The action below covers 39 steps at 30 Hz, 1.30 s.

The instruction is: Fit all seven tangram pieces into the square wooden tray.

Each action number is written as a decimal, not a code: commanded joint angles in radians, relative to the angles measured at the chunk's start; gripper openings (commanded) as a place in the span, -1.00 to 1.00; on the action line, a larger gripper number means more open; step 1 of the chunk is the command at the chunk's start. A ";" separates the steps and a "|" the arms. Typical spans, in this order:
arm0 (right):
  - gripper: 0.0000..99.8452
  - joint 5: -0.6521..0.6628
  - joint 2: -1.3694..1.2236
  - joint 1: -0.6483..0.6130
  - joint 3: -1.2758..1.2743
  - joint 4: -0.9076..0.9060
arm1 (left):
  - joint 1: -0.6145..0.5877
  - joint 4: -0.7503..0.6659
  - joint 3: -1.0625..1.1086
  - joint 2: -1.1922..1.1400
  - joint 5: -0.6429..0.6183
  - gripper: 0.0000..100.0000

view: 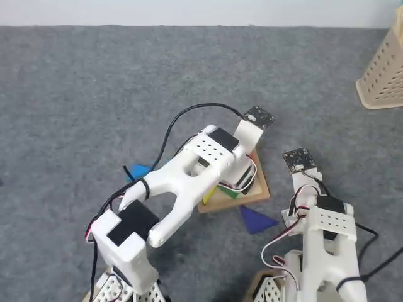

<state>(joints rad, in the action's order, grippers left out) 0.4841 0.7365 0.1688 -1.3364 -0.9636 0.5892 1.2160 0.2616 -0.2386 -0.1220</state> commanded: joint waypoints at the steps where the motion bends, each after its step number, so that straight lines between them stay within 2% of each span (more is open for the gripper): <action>1: -0.99 0.014 0.028 -0.013 0.000 0.021 | 0.002 -0.018 -0.048 0.009 -0.008 -0.54; 8: -0.99 0.014 0.028 -0.013 0.000 0.019 | -0.034 -0.101 -0.024 -0.035 0.037 -0.54; 14: -0.99 0.014 0.028 -0.013 0.000 0.019 | -0.115 -0.103 -0.077 -0.095 0.055 -0.55; 18: -0.99 0.014 0.028 -0.013 0.000 0.019 | -0.127 -0.101 -0.093 -0.092 0.057 -0.55; 23: -0.99 0.014 0.028 -0.013 0.000 0.019 | -0.141 0.023 -0.134 0.031 0.069 -0.55; 29: -0.99 0.014 0.027 -0.013 -0.002 0.019 | -0.351 0.196 -0.120 0.255 0.104 -0.55; 35: -0.99 0.014 0.027 -0.013 -0.002 0.019 | -0.683 0.192 -0.027 0.276 0.351 -0.55; 39: -0.99 0.014 0.033 -0.013 -0.011 0.019 | -0.845 0.150 0.050 0.247 0.523 -0.55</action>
<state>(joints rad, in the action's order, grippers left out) 0.4841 0.7380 0.1688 -1.3426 -0.9620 -0.1105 1.4016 0.2693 -0.0192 0.2447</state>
